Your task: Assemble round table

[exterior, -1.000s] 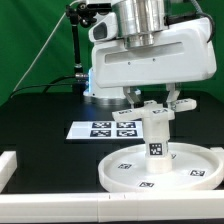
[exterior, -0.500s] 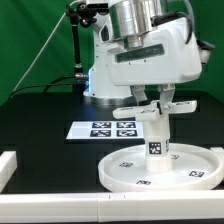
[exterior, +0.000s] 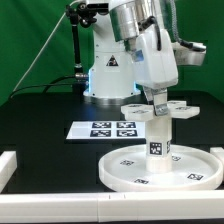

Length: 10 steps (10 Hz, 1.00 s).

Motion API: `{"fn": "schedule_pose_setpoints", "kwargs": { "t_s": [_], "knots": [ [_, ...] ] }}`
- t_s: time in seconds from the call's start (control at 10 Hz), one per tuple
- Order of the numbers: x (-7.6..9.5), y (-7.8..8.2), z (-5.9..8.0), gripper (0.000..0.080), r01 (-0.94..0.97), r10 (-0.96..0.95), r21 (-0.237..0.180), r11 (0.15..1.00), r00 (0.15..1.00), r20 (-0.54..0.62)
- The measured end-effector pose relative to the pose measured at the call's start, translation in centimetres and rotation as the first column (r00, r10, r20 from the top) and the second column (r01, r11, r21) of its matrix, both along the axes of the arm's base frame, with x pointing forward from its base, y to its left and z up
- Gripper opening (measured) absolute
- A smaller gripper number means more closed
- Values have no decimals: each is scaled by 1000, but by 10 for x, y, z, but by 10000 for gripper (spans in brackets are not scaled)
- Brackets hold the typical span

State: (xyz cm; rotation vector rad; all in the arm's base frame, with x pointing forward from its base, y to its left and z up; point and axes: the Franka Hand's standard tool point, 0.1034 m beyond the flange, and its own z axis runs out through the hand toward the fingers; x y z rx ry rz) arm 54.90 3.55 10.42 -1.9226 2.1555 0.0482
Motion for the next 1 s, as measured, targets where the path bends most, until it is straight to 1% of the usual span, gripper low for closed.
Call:
{"fn": "schedule_pose_setpoints", "kwargs": {
  "t_s": [0.1,0.2,0.3,0.4,0.5,0.6,0.7,0.8,1.0],
  "knots": [
    [0,0,0,443,72,-72,12,997,997,-18],
    [-1,0,0,443,91,-91,14,996,996,-24],
    [-1,0,-1,529,84,-84,13,996,996,-22],
    [-1,0,0,529,56,-56,9,998,998,-20],
    [-1,0,3,625,8,-8,11,1000,1000,-23],
    [1,0,10,625,-20,20,12,1000,1000,-9],
    [3,-1,20,645,-46,46,12,999,999,7],
    [5,-1,25,645,-69,69,9,998,997,21],
    [4,1,22,648,-92,92,6,996,996,20]
  ]
}}
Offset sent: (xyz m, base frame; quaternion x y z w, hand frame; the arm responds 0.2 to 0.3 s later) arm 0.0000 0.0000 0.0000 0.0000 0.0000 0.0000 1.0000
